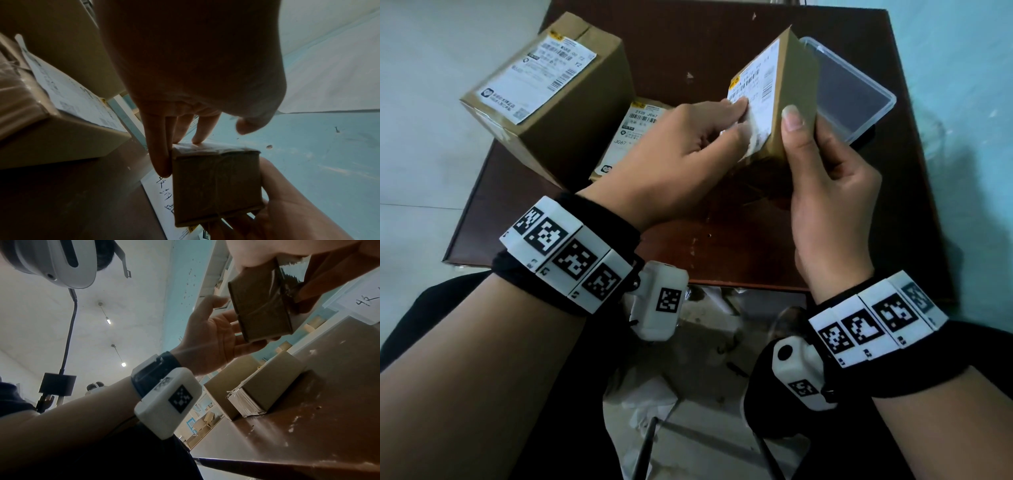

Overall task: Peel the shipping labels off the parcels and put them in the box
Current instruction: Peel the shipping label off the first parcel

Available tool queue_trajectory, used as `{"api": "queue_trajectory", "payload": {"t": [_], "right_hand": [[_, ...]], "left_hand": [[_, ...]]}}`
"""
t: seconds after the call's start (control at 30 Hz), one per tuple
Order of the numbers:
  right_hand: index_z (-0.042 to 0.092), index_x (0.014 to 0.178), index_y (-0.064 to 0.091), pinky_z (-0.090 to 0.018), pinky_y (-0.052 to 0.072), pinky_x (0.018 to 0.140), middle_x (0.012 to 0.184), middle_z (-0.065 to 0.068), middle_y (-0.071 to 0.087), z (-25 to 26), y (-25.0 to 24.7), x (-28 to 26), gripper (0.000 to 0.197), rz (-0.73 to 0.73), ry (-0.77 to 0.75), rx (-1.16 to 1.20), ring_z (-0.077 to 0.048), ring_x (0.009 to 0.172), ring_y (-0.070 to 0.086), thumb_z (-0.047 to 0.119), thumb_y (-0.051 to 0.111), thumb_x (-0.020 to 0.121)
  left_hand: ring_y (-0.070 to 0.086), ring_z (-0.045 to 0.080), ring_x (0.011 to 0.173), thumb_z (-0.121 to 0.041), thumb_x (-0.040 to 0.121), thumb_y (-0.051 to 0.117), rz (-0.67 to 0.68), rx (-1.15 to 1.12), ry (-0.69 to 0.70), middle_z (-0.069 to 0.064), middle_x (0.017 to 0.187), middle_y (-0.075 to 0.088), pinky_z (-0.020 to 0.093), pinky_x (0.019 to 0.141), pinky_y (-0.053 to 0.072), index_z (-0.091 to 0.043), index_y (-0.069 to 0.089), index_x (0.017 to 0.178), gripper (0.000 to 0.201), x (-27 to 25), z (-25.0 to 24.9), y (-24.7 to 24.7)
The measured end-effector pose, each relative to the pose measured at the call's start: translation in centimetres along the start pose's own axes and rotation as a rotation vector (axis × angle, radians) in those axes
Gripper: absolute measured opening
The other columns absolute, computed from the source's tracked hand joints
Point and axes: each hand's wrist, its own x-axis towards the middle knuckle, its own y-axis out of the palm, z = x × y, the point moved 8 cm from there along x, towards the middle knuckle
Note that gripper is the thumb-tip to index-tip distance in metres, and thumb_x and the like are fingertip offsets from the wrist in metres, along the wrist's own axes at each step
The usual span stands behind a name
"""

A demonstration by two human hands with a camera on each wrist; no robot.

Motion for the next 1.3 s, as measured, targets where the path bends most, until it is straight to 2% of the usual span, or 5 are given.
{"api": "queue_trajectory", "payload": {"t": [0.33, 0.57, 0.8, 1.13, 1.3], "right_hand": [[0.020, 0.129, 0.077, -0.044, 0.060, 0.104, 0.116, 0.006, 0.082, 0.34, 0.09, -0.08, 0.031, -0.009, 0.006, -0.011, -0.012, 0.117, 0.075, 0.038, 0.072, 0.104], [0.016, 0.132, 0.077, -0.041, 0.059, 0.105, 0.119, 0.005, 0.081, 0.43, 0.09, -0.08, 0.036, -0.012, 0.024, -0.013, -0.011, 0.119, 0.074, 0.039, 0.071, 0.104], [0.015, 0.133, 0.075, -0.041, 0.059, 0.105, 0.120, 0.003, 0.081, 0.27, 0.04, -0.11, 0.038, -0.011, 0.030, -0.008, -0.012, 0.120, 0.073, 0.039, 0.071, 0.103], [0.014, 0.132, 0.076, -0.032, 0.061, 0.097, 0.116, 0.004, 0.082, 0.38, 0.09, -0.06, 0.035, -0.017, 0.012, 0.002, -0.010, 0.114, 0.076, 0.036, 0.070, 0.105], [0.011, 0.132, 0.076, -0.035, 0.060, 0.100, 0.116, 0.003, 0.082, 0.51, 0.04, 0.05, 0.036, -0.033, -0.014, 0.016, -0.012, 0.116, 0.075, 0.034, 0.071, 0.105]], "left_hand": [[0.063, 0.013, 0.083, -0.049, 0.102, 0.050, -0.010, 0.009, -0.019, 0.004, 0.107, 0.072, 0.035, 0.073, 0.049, -0.007, 0.067, 0.130, 0.053, 0.20, 0.26, -0.14], [0.066, 0.020, 0.081, -0.044, 0.105, 0.050, -0.015, 0.009, 0.025, 0.004, 0.100, 0.071, 0.038, 0.068, 0.049, -0.007, 0.068, 0.126, 0.046, 0.16, -0.02, -0.24], [0.066, 0.014, 0.119, -0.054, 0.103, 0.049, -0.001, 0.000, 0.007, 0.001, 0.133, 0.069, 0.046, 0.098, 0.054, -0.009, 0.063, 0.140, 0.061, 0.35, 0.28, 0.03], [0.066, 0.028, 0.094, -0.035, 0.106, 0.041, -0.039, -0.058, 0.044, 0.021, 0.105, 0.070, 0.054, 0.084, 0.050, -0.001, 0.063, 0.102, 0.040, 0.03, -0.14, -0.13], [0.069, 0.030, 0.098, -0.036, 0.105, 0.046, -0.022, -0.043, 0.029, 0.011, 0.110, 0.073, 0.052, 0.083, 0.053, -0.003, 0.067, 0.126, 0.045, 0.15, 0.09, 0.05]]}}
